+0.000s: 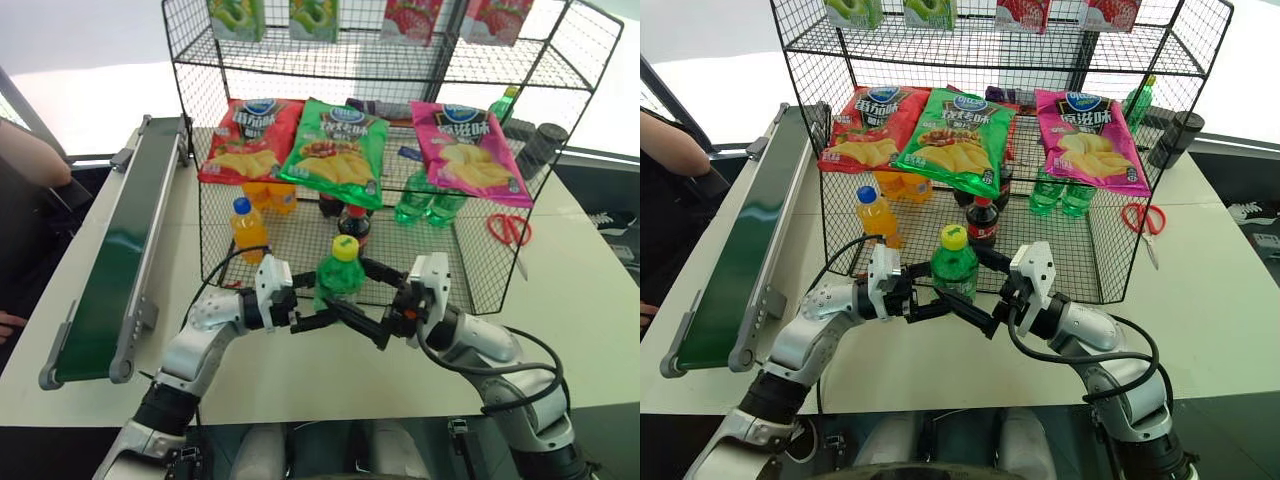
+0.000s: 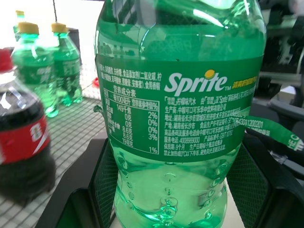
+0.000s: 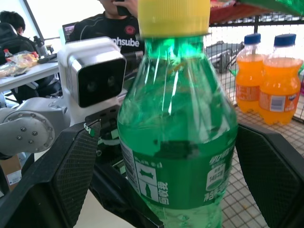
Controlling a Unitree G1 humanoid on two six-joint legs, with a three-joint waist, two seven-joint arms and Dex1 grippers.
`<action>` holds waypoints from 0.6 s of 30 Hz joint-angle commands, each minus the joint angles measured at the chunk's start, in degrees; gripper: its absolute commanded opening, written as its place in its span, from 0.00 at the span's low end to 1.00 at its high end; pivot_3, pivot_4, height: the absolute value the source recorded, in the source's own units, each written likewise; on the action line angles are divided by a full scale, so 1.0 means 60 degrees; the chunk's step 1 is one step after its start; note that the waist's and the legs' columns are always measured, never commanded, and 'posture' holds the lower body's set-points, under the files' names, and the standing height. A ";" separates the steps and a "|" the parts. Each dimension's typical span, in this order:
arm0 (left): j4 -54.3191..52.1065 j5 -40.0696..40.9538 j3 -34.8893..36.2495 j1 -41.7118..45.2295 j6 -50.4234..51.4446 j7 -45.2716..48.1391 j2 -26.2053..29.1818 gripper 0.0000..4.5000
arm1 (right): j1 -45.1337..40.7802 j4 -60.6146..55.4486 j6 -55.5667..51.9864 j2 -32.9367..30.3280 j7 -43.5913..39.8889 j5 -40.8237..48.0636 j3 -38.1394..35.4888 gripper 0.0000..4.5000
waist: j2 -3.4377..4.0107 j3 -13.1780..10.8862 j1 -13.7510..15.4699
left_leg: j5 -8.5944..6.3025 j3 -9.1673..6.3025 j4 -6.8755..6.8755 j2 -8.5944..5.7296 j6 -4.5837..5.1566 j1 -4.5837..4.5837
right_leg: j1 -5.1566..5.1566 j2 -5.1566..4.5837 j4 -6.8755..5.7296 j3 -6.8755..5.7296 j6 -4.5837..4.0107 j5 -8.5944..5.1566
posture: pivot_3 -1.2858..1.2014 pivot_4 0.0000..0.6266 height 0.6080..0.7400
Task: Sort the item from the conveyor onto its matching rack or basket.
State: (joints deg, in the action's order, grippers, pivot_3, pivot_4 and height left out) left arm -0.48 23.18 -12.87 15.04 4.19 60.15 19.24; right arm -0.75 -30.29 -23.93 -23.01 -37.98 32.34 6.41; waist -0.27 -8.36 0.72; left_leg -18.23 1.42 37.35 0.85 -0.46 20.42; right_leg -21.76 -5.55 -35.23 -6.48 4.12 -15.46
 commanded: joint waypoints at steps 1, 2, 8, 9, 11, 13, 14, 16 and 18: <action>-0.0034 -0.0006 -0.0041 0.0335 -0.0413 0.0268 -0.0212 0.60 | 0.0033 -0.0425 0.0071 0.0104 0.0027 0.0085 0.0117 1.00 | 0.0000 0.0000 0.0007 | 0.0000 0.0000 0.0001 0.0000 0.0000 0.0000 | 0.0000 0.0000 -0.0001 0.0000 0.0000 0.0000 | 0.52 0.24 0.88; 0.0011 -0.0027 -0.0034 0.0387 -0.0444 0.0305 -0.0252 0.60 | 0.0062 -0.0378 0.0090 0.0097 0.0027 0.0066 0.0113 1.00 | 0.0000 0.0000 0.0008 | 0.0000 0.0000 0.0001 0.0000 0.0000 0.0001 | 0.0000 0.0001 -0.0001 0.0000 0.0000 0.0000 | 0.52 0.24 0.88; 0.0035 -0.0011 0.0028 0.0530 -0.0428 0.0550 -0.0400 0.60 | 0.0174 -0.0184 0.0177 0.0126 -0.0032 0.0072 0.0104 1.00 | -0.0002 0.0001 0.0017 | 0.0000 0.0000 0.0006 -0.0004 0.0000 0.0003 | 0.0003 0.0000 0.0000 -0.0001 0.0001 0.0000 | 0.52 0.24 0.88; 0.0023 -0.0012 0.0033 0.0545 -0.0414 0.0583 -0.0410 0.60 | 0.0188 -0.0168 0.0179 0.0141 -0.0046 0.0094 0.0107 0.94 | -0.0002 0.0001 0.0017 | 0.0000 -0.0001 0.0005 -0.0004 0.0000 0.0002 | 0.0003 0.0000 0.0000 -0.0001 0.0001 0.0000 | 0.52 0.24 0.88; 0.0014 -0.0047 0.0046 0.0562 -0.0423 0.0647 -0.0424 0.60 | 0.0226 -0.0168 0.0155 0.0177 -0.0077 0.0166 0.0122 0.81 | -0.0002 0.0001 0.0012 | 0.0000 -0.0001 0.0005 -0.0004 0.0000 0.0001 | 0.0003 0.0001 -0.0001 -0.0001 0.0001 0.0000 | 0.52 0.24 0.88; -0.0001 -0.0063 0.0061 0.0564 -0.0415 0.0678 -0.0440 0.60 | 0.0265 -0.0187 0.0161 0.0202 -0.0084 0.0173 0.0139 0.67 | -0.0002 0.0001 0.0011 | 0.0000 -0.0001 0.0005 -0.0004 0.0000 0.0002 | 0.0003 0.0001 0.0000 0.0000 0.0001 0.0000 | 0.52 0.24 0.88; -0.0014 -0.0051 0.0066 0.0563 -0.0392 0.0685 -0.0449 0.60 | 0.0278 -0.0186 0.0184 0.0214 -0.0077 0.0150 0.0144 0.67 | -0.0002 0.0001 0.0011 | 0.0000 -0.0001 0.0005 -0.0004 0.0000 0.0002 | 0.0003 0.0001 0.0000 0.0000 0.0001 0.0000 | 0.52 0.24 0.88; -0.0081 0.0077 0.0072 0.0549 -0.0186 0.0722 -0.0462 0.60 | 0.0273 -0.0150 0.0290 0.0238 -0.0021 0.0013 0.0146 0.67 | -0.0002 0.0000 0.0015 | 0.0000 -0.0001 0.0005 -0.0003 0.0000 0.0002 | 0.0003 0.0001 -0.0001 0.0000 0.0001 0.0000 | 0.52 0.24 0.88; -0.0113 0.0152 0.0097 0.0538 0.0026 0.0695 -0.0471 0.83 | 0.0237 -0.0098 0.0363 0.0271 0.0013 -0.0077 0.0141 0.67 | -0.0002 0.0001 0.0013 | 0.0000 -0.0001 0.0006 -0.0004 0.0000 0.0002 | 0.0003 0.0001 -0.0001 0.0000 0.0001 0.0000 | 0.52 0.24 0.88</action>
State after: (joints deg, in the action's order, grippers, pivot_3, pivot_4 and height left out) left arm 1.60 22.14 -12.68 16.62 3.99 64.21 17.23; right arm 1.06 -29.94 -22.99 -22.13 -37.49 31.71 6.35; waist -0.28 -8.35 0.80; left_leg -18.23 1.42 37.39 0.83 -0.45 20.43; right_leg -21.74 -5.54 -35.24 -6.48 4.12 -15.46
